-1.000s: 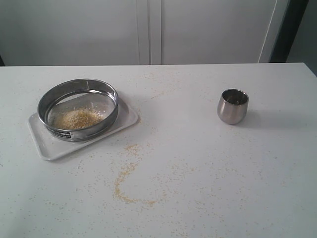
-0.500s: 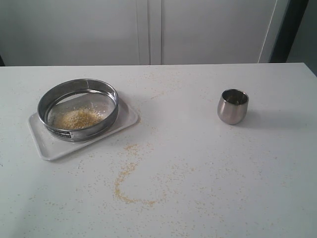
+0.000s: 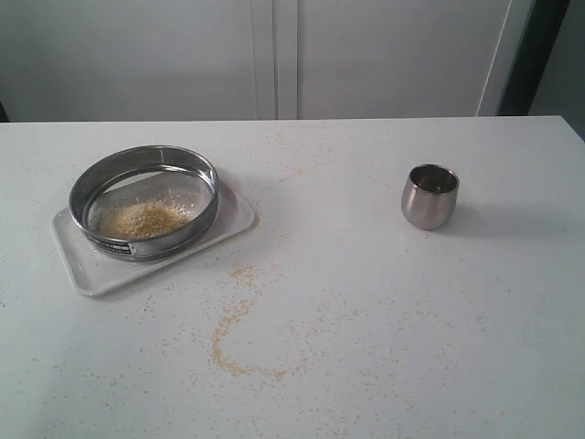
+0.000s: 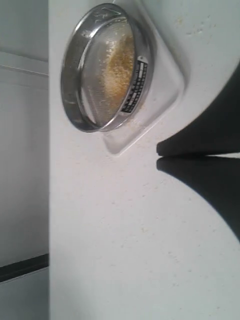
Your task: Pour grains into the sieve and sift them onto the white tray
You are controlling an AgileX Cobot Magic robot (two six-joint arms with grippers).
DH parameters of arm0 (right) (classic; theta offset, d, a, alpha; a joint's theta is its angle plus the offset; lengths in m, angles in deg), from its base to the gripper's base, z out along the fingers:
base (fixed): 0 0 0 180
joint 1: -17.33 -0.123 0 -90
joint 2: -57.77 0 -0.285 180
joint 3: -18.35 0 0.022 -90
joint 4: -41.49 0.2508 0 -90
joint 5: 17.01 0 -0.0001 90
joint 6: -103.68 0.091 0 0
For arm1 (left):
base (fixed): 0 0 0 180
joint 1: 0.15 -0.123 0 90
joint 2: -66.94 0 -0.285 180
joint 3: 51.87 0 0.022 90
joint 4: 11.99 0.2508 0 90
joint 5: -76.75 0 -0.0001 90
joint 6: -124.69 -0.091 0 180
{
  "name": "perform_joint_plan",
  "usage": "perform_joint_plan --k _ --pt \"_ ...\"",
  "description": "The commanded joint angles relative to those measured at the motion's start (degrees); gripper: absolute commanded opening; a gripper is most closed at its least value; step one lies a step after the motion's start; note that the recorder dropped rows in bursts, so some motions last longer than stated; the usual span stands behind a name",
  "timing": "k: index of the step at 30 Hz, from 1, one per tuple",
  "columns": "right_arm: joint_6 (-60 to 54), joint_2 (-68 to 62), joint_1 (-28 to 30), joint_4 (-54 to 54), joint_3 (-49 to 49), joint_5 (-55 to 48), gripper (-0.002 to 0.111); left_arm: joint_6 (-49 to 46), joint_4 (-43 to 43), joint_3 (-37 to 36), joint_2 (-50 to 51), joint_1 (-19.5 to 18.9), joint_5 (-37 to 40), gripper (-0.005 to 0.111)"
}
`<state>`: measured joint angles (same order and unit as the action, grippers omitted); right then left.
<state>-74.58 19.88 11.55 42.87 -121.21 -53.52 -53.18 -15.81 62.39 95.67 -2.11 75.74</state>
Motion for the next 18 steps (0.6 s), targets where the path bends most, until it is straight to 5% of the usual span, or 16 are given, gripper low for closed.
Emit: perform_joint_plan --k 1,18 --pt "-0.42 0.26 0.43 -0.06 0.22 0.19 0.000 2.41 -1.04 4.95 7.20 -0.19 7.42 0.000" --pt "-0.42 0.26 0.43 -0.06 0.22 0.19 0.000 0.54 -1.73 29.88 34.18 -0.07 30.71 0.000"
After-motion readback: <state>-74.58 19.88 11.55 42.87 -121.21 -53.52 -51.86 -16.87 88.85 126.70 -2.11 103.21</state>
